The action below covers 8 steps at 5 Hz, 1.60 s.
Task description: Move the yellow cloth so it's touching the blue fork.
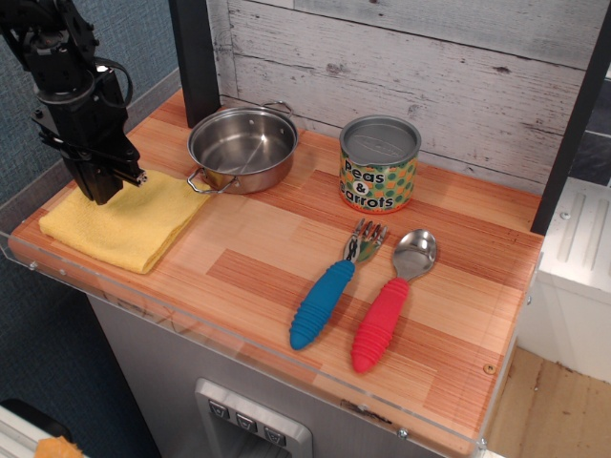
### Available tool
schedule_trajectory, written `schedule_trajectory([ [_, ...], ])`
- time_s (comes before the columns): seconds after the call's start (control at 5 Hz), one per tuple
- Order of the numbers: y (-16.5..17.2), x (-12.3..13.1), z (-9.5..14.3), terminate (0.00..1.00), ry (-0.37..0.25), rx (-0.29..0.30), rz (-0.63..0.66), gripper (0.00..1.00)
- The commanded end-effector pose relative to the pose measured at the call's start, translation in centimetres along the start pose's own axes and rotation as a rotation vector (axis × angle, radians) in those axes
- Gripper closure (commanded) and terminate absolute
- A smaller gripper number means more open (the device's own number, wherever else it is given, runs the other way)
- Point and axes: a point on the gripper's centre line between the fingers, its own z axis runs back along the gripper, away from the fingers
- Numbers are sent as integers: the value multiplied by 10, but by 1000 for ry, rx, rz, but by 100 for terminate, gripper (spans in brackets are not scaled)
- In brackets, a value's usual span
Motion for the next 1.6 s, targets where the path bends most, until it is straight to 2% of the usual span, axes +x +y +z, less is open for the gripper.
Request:
schedule_trajectory([
  [0.0, -19, 4, 1, 0, -29, 4, -36, 100],
  [0.2, -28, 5, 3, 0, -41, -20, -37, 100],
  [0.4, -34, 5, -1, 0, -33, 4, -41, 100],
  [0.6, -44, 2, -8, 0, -22, -12, -41, 100],
  [1.2, -78, -3, -4, 0, -32, -38, -115, 100],
  [1.4, -91, -1, 1, 0, -57, -44, -133, 100],
])
